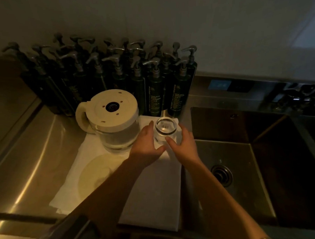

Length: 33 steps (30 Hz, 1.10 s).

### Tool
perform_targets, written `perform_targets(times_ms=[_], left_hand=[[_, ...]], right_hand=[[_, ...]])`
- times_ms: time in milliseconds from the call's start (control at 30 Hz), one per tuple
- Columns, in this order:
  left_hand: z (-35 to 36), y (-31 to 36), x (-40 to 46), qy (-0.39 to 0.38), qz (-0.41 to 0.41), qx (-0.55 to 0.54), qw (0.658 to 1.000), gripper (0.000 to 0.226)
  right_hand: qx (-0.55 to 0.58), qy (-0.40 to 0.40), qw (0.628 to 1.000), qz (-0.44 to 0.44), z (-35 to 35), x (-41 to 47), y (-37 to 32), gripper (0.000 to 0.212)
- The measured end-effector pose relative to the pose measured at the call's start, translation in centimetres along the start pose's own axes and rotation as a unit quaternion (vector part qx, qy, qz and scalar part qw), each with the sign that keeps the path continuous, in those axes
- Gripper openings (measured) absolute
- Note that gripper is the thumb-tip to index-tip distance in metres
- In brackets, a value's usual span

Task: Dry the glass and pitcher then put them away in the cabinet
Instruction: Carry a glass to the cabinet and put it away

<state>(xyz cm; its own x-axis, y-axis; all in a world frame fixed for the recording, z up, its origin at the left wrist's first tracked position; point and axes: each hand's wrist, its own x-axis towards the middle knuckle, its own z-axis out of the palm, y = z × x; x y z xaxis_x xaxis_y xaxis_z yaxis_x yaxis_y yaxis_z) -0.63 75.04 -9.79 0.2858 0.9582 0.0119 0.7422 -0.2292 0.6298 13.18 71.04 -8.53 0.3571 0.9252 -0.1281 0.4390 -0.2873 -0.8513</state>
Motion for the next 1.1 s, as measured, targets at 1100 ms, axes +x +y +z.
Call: perform_targets(times_ms=[1100], left_hand=[[0.3,1.9,-2.5,0.046,-0.024,-0.101,0.994,0.067]], right_hand=[[0.075,-0.068,0.992,-0.073,-0.9,-2.3,0.9,0.067]])
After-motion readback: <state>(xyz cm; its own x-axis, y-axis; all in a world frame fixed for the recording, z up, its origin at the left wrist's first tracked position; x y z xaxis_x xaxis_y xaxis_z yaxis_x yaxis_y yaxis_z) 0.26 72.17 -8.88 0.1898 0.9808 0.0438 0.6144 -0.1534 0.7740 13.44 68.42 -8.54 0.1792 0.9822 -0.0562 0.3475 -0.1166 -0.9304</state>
